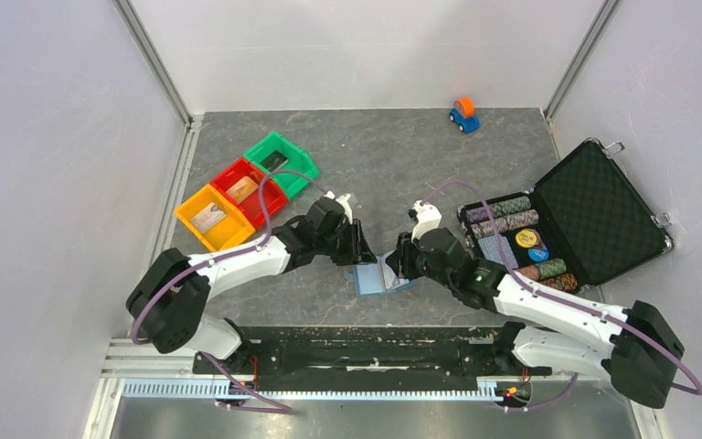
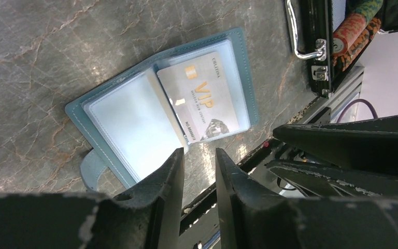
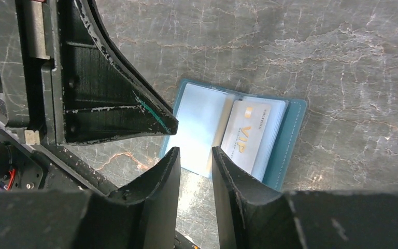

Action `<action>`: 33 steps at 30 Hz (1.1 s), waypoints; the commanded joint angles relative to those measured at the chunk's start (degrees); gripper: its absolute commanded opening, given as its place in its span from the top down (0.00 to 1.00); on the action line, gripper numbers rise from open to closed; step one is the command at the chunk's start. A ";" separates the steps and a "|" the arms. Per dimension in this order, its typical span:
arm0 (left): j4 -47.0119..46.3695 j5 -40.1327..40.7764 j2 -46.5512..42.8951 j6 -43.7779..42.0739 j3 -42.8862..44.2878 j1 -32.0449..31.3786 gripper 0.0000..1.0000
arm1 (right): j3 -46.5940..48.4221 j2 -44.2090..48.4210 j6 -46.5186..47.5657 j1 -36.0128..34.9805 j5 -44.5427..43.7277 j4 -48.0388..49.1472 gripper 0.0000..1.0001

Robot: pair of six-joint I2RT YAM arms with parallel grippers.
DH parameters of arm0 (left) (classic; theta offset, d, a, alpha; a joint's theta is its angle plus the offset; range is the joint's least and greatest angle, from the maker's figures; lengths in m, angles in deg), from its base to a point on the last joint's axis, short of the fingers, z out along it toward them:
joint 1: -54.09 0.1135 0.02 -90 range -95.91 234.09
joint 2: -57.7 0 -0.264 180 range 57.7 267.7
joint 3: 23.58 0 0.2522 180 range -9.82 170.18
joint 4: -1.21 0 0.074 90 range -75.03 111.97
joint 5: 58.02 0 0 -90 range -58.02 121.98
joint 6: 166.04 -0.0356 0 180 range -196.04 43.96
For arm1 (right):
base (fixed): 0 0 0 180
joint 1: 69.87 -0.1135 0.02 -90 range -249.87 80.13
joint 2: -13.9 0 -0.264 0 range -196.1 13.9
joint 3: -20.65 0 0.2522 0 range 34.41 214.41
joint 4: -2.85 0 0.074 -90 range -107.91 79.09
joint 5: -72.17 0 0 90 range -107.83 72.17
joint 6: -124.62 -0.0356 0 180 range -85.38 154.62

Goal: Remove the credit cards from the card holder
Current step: Remove the credit card from the card holder.

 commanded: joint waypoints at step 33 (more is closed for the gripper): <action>-17.75 -0.08 6.44 3.65 -6.76 -0.94 0.59 | -19.08 -7.17 -3.97 5.32 4.39 17.03 0.74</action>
